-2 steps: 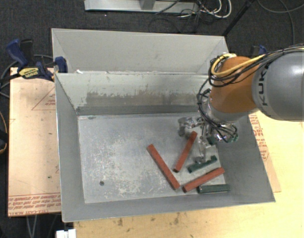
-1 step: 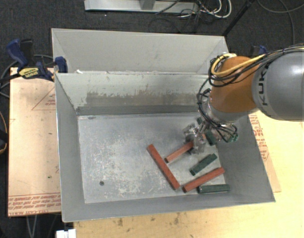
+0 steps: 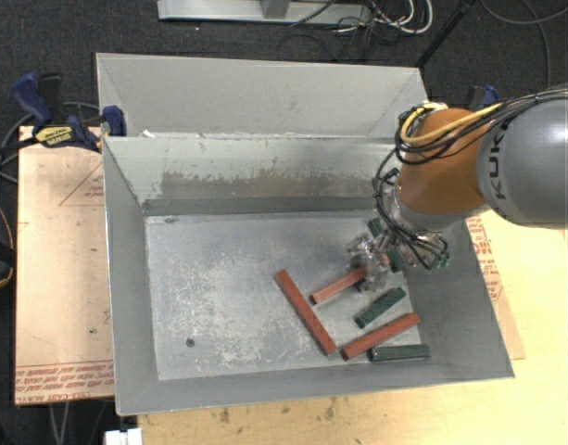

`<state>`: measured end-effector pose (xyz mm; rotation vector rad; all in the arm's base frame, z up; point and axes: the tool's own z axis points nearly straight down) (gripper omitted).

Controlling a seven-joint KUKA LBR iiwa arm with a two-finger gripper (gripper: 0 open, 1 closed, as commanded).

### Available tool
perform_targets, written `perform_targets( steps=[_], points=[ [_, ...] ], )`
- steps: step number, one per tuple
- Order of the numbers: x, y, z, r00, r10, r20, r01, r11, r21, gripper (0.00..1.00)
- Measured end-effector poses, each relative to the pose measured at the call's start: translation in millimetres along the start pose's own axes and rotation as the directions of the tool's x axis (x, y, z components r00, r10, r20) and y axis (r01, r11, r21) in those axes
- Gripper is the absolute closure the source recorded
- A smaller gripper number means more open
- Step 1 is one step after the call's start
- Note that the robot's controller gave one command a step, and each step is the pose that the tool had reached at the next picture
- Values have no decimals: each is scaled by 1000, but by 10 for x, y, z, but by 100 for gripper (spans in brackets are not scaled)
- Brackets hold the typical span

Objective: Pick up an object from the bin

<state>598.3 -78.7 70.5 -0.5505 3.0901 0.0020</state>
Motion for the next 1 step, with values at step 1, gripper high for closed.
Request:
perform_targets(
  steps=[1],
  points=[
    [-39, -56, 1, 1000, -5, 1, 5, 1000, 1, 100]
  ],
)
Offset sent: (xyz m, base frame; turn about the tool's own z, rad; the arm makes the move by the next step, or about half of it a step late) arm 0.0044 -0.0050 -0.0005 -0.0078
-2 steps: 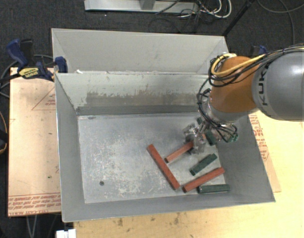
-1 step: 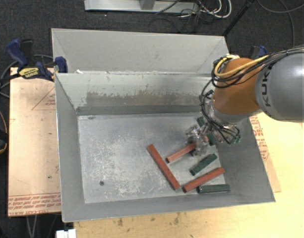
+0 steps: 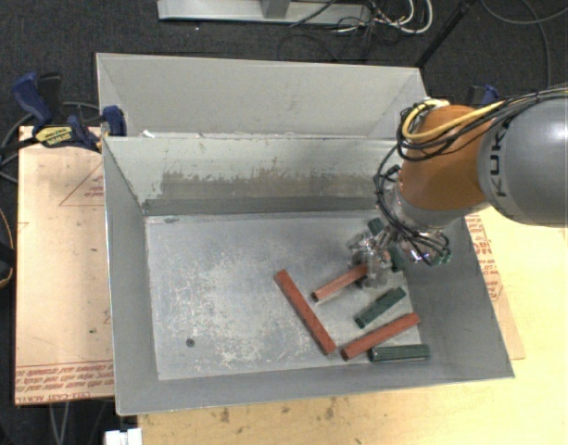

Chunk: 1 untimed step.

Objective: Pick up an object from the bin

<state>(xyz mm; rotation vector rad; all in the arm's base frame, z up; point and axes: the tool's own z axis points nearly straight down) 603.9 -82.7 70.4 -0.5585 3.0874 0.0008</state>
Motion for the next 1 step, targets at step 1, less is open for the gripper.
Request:
perform_targets(
  steps=[1],
  points=[
    [-14, 115, -2, 997, -82, -1, 82, 997, 0, 100]
  ],
)
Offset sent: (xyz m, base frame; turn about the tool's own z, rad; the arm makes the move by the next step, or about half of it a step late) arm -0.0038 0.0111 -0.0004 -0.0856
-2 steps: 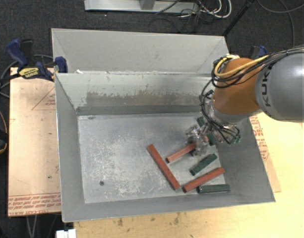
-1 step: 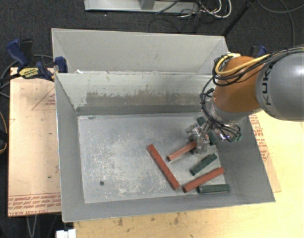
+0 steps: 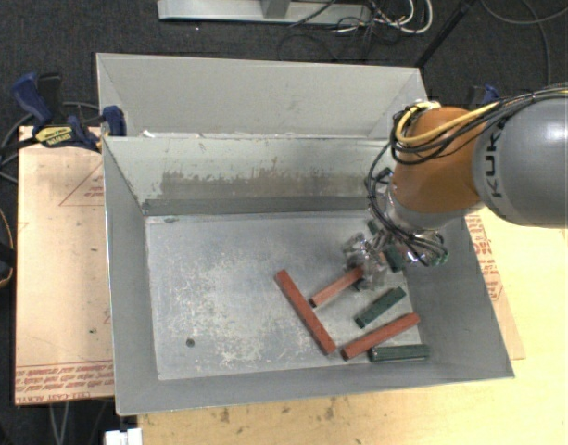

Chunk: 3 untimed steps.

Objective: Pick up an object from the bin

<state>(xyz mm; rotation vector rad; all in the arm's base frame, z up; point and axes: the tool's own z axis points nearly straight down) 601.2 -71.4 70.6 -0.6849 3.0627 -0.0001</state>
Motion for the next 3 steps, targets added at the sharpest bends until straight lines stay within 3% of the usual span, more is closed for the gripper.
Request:
perform_targets(
  steps=[1, 2, 3],
  points=[
    [-177, 182, -623, 996, 94, 6, -94, 996, 1, 100],
    [-158, 180, -591, 995, 95, 1, -95, 995, -1, 0],
    [-640, 393, 21, 939, -343, 0, 343, 939, -3, 0]
  ],
)
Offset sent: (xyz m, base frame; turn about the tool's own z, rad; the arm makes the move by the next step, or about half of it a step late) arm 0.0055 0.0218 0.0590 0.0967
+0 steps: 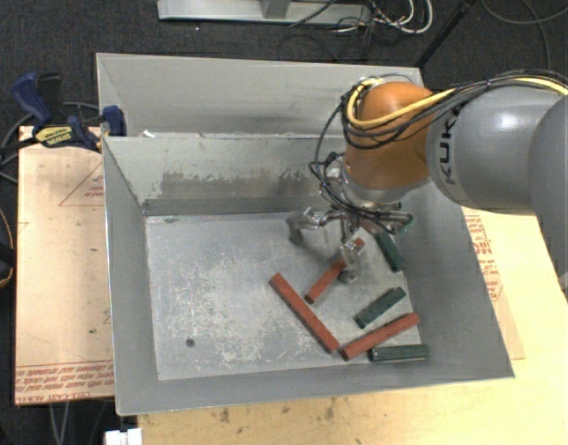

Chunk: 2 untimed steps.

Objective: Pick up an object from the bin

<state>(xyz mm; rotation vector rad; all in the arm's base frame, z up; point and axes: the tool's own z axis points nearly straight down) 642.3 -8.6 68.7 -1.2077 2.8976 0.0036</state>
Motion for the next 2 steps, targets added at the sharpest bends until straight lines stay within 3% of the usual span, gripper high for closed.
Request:
perform_targets(
  steps=[1, 2],
  points=[
    [1, -18, -23, 1000, 3, 2, -3, 1000, 2, 100],
    [-30, 85, -1924, 1000, -29, 7, 29, 1000, 10, 100]
  ],
)
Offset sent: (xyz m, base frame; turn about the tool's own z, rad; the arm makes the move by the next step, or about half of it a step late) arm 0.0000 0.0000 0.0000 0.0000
